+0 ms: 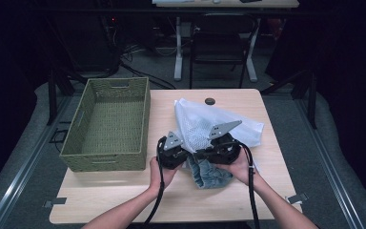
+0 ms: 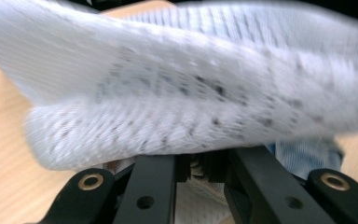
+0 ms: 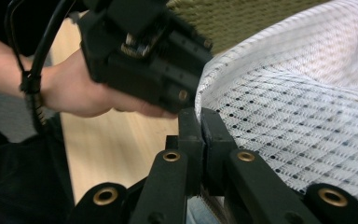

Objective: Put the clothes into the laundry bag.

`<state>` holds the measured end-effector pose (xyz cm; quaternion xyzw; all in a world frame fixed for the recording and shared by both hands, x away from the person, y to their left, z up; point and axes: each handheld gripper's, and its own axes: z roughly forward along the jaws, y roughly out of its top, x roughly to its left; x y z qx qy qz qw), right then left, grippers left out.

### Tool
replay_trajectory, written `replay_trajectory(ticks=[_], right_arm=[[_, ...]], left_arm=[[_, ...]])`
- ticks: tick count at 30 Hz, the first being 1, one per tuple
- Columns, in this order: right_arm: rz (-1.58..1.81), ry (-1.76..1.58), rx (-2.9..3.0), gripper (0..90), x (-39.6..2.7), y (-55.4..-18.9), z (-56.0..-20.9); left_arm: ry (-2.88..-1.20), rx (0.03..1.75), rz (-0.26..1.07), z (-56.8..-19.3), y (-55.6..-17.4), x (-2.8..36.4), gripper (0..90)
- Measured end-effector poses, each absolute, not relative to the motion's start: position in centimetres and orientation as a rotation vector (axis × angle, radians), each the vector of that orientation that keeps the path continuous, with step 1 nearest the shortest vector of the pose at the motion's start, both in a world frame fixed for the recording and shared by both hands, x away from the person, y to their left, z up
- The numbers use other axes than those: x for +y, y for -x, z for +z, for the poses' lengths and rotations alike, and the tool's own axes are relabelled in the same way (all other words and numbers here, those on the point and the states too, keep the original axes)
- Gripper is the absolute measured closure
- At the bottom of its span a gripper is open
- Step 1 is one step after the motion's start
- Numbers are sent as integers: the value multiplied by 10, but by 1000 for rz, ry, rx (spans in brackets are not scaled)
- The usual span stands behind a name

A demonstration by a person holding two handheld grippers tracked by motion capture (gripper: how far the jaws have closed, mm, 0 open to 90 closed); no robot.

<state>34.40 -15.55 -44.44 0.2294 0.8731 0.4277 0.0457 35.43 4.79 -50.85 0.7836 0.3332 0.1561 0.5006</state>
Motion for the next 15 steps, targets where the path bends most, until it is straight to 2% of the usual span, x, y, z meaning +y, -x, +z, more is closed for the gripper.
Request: replay_trajectory(ticks=[8, 15], right_arm=[[1347, -646, 2680, 883, -149, -340, -439], [1201, -751, 2734, 882, -141, -351, -464]], left_arm=[[-1877, 832, 481, -492, -342, 74, 849], [-2025, 895, 420, -511, -356, 79, 848]])
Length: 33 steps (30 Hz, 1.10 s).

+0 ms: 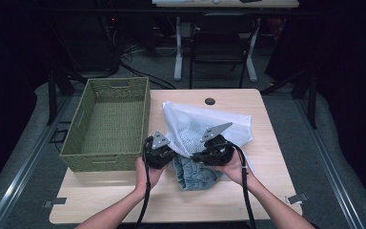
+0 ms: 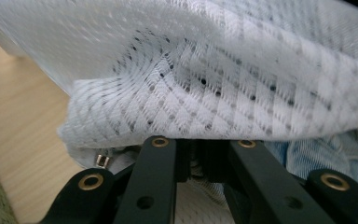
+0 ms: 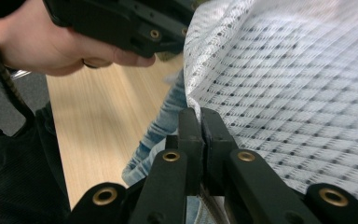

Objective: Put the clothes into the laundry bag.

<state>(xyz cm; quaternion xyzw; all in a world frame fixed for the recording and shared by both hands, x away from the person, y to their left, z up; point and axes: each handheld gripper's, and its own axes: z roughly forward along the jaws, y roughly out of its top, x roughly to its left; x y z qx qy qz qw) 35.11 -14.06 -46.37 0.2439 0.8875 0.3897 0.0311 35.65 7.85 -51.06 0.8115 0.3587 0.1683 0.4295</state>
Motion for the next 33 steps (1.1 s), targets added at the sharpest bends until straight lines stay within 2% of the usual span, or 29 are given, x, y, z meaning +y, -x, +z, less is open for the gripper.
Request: replay_trajectory(ticks=[8, 12, 15, 16, 19, 24, 29, 33], right_arm=[[1147, -770, 2757, 880, -138, -355, -476], [1100, -780, 2772, 880, -137, -355, -481], [1083, -793, 2779, 881, -139, -357, -486], [1079, -800, 2779, 881, -139, -357, -487], [1064, -795, 2782, 881, -139, -357, -489], [1053, -781, 2769, 881, -137, -356, -488], [1049, -787, 2759, 881, -135, -355, -487], [1049, -795, 2753, 881, -135, -356, -487]], left_arm=[[-2101, 925, 387, -522, -372, 66, 825], [-2130, 936, 362, -530, -373, 64, 770], [-2172, 936, 344, -528, -370, 67, 657], [-2185, 946, 327, -527, -368, 68, 571], [-2219, 937, 327, -524, -358, 75, 423], [-2258, 923, 283, -524, -339, 81, 332], [-2282, 857, 252, -523, -316, 81, 319], [-2325, 768, 204, -528, -301, 75, 348]])
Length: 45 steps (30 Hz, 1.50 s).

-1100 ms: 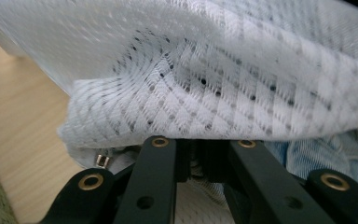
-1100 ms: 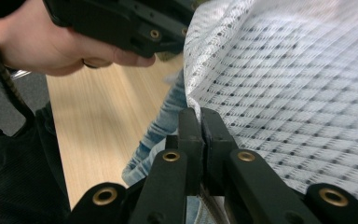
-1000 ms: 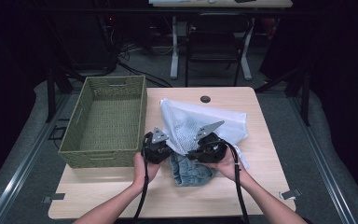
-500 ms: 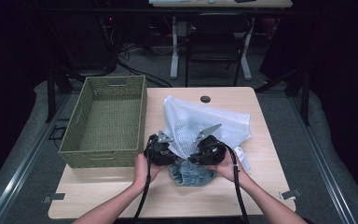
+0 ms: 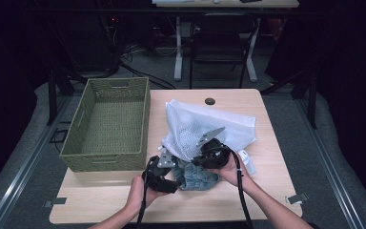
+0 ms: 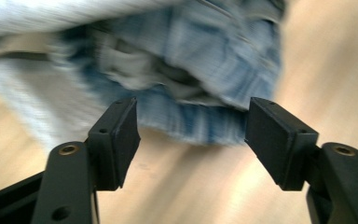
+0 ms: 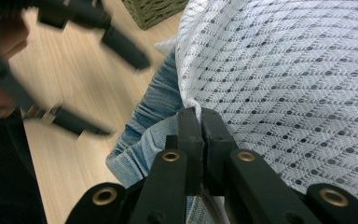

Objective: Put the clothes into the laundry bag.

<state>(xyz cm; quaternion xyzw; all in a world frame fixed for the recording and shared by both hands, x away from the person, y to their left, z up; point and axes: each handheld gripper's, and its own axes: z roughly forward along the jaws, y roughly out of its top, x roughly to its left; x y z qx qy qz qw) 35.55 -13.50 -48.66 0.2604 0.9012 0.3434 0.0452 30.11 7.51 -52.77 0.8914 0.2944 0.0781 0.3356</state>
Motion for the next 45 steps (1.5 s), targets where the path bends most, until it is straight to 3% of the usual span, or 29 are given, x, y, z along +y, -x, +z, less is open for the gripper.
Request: replay_trajectory(ticks=[4, 8, 16, 32, 40, 45], right_arm=[[1054, -797, 2747, 881, -135, -356, -486], [1059, -810, 2746, 881, -136, -355, -486], [1099, -808, 2761, 883, -136, -352, -484], [1183, -874, 2757, 883, -158, -342, -470], [984, -946, 2792, 882, -161, -360, -506], [950, -941, 2786, 882, -159, -365, -513]], left_arm=[[-2388, 665, 140, -539, -292, 60, 371], [-2435, 634, 201, -550, -290, 45, 400], [-2395, 572, 270, -560, -296, 32, 834], [-2021, 800, 524, -534, -336, 35, 850], [-2044, 819, 461, -547, -344, 33, 838], [-2077, 803, 420, -548, -344, 40, 753]])
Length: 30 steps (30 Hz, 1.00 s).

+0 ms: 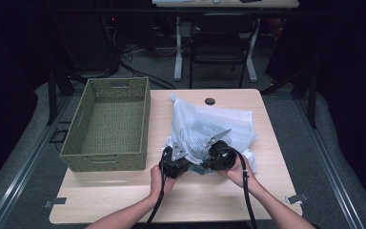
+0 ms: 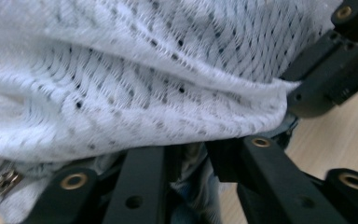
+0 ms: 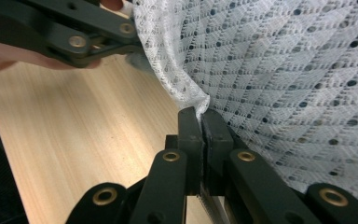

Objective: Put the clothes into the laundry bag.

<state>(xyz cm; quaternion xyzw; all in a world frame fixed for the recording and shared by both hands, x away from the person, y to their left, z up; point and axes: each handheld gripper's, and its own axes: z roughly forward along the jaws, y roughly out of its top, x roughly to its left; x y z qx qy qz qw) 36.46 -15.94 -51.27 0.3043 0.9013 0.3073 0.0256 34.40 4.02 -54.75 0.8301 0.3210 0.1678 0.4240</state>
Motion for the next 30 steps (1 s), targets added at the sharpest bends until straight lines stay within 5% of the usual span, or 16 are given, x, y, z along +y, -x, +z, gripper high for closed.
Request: replay_trajectory(ticks=[8, 16, 25, 30], right_arm=[[909, -935, 2791, 881, -155, -364, -517], [888, -919, 2795, 881, -153, -364, -516], [897, -927, 2792, 882, -153, -363, -515], [921, -917, 2792, 881, -153, -362, -512]], left_arm=[[-2177, 800, 398, -542, -331, 64, 464], [-2247, 816, 413, -549, -315, 78, 388], [-2253, 918, 339, -561, -327, 82, 375], [-2221, 927, 326, -569, -334, 70, 541]])
